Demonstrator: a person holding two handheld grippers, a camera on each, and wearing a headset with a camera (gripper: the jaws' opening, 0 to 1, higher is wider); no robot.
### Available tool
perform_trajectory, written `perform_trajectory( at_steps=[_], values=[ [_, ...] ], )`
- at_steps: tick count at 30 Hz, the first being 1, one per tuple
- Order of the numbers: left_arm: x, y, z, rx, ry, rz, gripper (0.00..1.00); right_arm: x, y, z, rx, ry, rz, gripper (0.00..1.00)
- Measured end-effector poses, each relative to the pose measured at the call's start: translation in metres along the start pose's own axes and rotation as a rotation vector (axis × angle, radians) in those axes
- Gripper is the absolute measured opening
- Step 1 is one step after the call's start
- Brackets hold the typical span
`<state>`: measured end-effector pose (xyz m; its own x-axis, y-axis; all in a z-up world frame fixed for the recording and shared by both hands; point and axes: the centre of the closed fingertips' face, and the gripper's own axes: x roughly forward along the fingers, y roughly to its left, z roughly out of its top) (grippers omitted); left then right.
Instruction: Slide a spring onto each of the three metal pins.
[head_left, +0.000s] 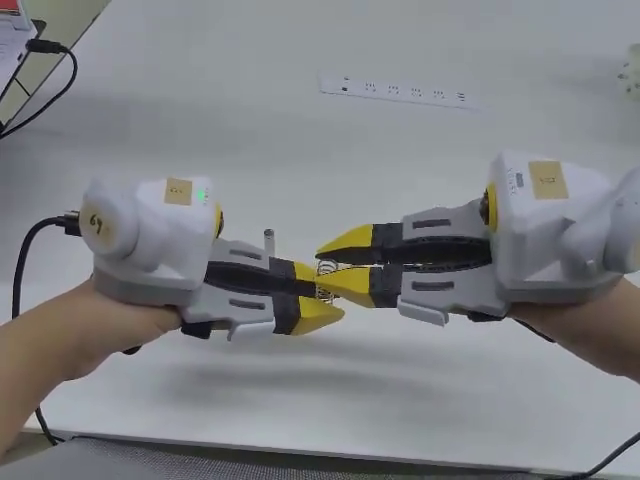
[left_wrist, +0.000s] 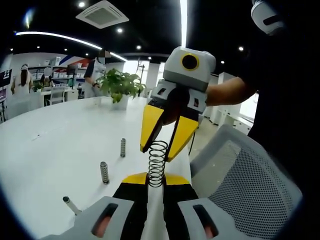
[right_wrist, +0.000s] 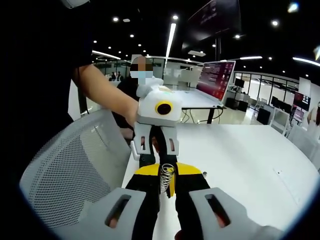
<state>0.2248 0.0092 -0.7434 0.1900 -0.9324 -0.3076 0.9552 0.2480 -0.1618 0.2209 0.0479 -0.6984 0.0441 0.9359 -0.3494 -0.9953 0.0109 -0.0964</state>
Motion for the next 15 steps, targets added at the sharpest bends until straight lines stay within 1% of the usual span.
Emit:
perform_trajectory(
  at_steps=[4, 10, 13, 15],
  values=[
    [-0.0001, -0.0001, 0.0012, -0.005, -0.002, 0.002, 0.02, -0.0006, -0.0009, 0.0010, 0.005, -0.008, -0.008, 0.07],
    [0.0003, -0.0015, 0.0005, -0.011, 0.001, 0.000, 0.03, -0.0009, -0.0001, 0.0005, 0.001, -0.002, -0.007, 0.07],
    [0.0007, -0.0020, 0.0012, -0.025, -0.003, -0.003, 0.03, -0.0012, -0.0003, 0.0010, 0.004, -0.003, -0.009, 0.07],
    [0.0007, -0.0014, 0.0014, -0.021, -0.002, 0.000, 0.03, -0.0011, -0.0002, 0.0011, 0.003, -0.001, -0.009, 0.07]
  ],
)
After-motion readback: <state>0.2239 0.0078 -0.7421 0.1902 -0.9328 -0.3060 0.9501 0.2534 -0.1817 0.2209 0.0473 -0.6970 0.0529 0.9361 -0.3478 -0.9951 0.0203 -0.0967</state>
